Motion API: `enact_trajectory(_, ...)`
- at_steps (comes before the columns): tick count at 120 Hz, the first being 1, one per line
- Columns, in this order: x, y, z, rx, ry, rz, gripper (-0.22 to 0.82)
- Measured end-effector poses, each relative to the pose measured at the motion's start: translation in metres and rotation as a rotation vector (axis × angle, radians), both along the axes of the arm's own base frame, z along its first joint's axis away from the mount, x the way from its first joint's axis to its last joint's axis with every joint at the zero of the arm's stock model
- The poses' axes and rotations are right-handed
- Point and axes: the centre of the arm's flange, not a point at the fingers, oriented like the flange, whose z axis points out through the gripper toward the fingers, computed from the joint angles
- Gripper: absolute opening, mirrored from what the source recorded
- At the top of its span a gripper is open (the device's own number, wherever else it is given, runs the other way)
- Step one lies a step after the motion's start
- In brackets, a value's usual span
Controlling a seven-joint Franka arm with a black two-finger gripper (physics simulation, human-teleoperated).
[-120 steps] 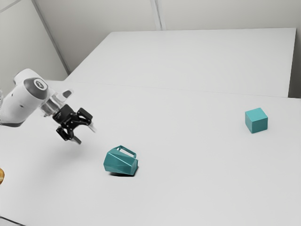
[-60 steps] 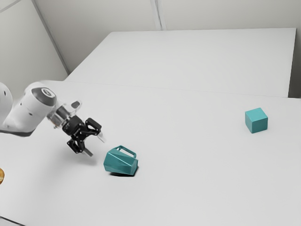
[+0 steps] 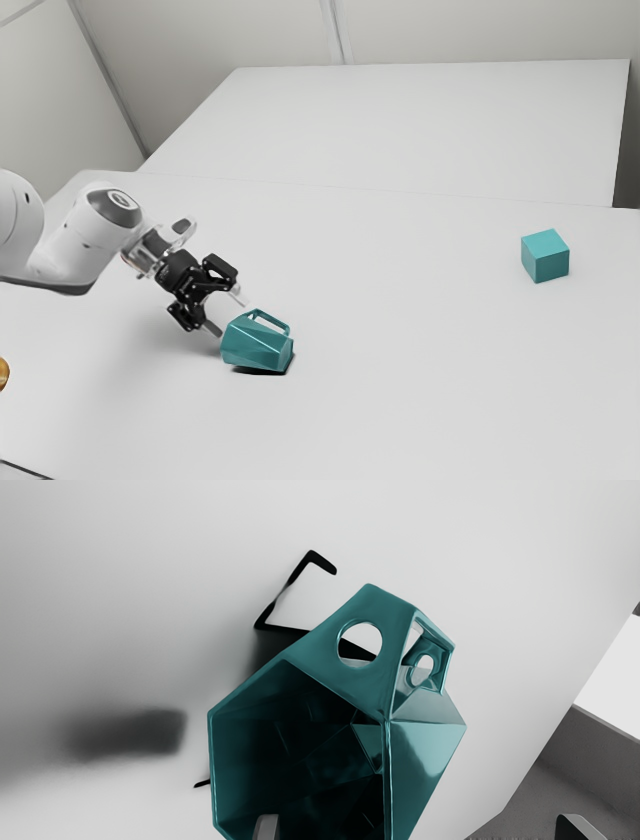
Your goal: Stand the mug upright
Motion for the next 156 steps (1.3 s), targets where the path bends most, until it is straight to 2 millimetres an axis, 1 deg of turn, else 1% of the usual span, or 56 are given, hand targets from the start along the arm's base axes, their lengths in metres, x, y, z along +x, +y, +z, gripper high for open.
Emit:
enact_trajectory(31,-0.003,-0.016,-0.011,-0.042,0.001,0.004,0.60)
enact_trajectory(47,-0.003,-0.024,-0.016,-0.054,0.000,0.001,0.55)
enact_trajectory(56,-0.002,-0.028,-0.016,-0.055,-0.004,-0.004,0.47)
enact_trajectory(61,-0.002,-0.028,-0.016,-0.056,-0.007,-0.004,0.40)
enact_trajectory(75,-0.002,-0.025,-0.015,-0.057,-0.013,0.001,0.14)
enact_trajectory(82,-0.002,-0.025,-0.015,-0.058,-0.015,0.000,0.05)
enact_trajectory(87,-0.002,-0.025,-0.014,-0.058,-0.017,-0.002,0.00)
enact_trajectory(107,-0.003,-0.026,-0.011,-0.058,-0.025,-0.008,-0.11)
enact_trajectory(114,-0.004,-0.026,-0.011,-0.058,-0.025,-0.009,-0.13)
enact_trajectory(135,-0.005,-0.026,-0.010,-0.055,-0.030,-0.012,-0.17)
enact_trajectory(156,-0.004,-0.025,0.005,-0.055,-0.059,-0.016,-0.18)
